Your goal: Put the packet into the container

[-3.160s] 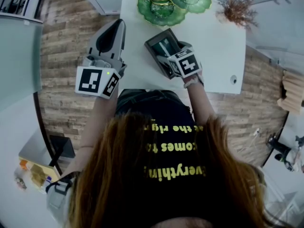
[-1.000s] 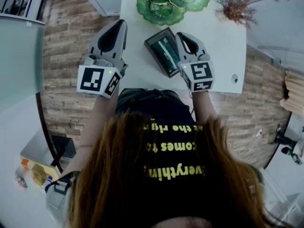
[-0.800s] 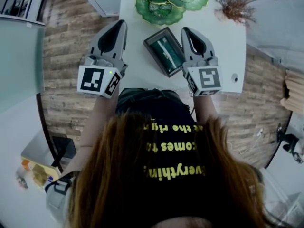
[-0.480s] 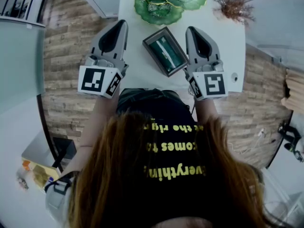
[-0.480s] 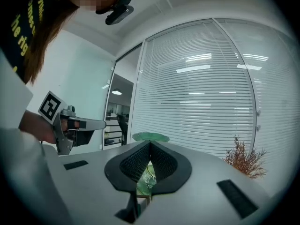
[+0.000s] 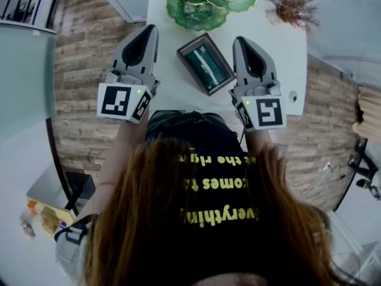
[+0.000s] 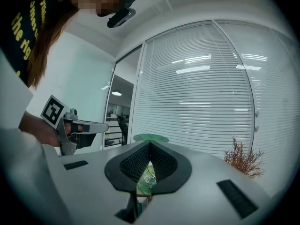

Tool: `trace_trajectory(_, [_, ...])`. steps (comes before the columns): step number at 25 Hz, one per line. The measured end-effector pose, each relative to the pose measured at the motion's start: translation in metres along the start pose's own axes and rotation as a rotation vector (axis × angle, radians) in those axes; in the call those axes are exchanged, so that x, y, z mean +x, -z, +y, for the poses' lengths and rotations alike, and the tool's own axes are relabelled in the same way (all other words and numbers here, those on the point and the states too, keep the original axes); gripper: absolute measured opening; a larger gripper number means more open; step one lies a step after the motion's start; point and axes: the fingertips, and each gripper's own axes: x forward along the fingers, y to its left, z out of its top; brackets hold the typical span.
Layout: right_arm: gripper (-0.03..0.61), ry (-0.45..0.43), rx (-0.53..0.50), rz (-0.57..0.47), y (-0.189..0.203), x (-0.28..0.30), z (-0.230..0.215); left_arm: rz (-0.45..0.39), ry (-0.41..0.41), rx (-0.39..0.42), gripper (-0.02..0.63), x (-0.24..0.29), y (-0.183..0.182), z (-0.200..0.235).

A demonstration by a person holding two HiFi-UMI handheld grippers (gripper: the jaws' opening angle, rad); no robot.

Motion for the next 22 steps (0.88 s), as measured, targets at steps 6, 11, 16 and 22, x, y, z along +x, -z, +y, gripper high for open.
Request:
trace_trajectory(6, [0.018, 0.006, 0.042, -0.016, -0.006, -0.001, -0.008, 0.004, 0.008, 0.000, 0.000, 0.001, 0.001, -0.007])
trace_trajectory(11, [0.018, 0.012, 0.074, -0.026, -0.008, -0.005, -0.013, -0.006, 0.010, -0.001, 0.000, 0.003, 0.001, -0.013])
trace_trajectory(16, [0.018, 0.014, 0.105, -0.032, -0.007, -0.005, -0.020, -0.003, 0.020, -0.002, 0.000, 0.007, 0.003, -0.019])
trace_trajectory(22, [0.018, 0.019, 0.129, -0.028, -0.004, -0.007, -0.023, -0.003, 0.021, -0.001, 0.000, 0.008, 0.003, -0.021])
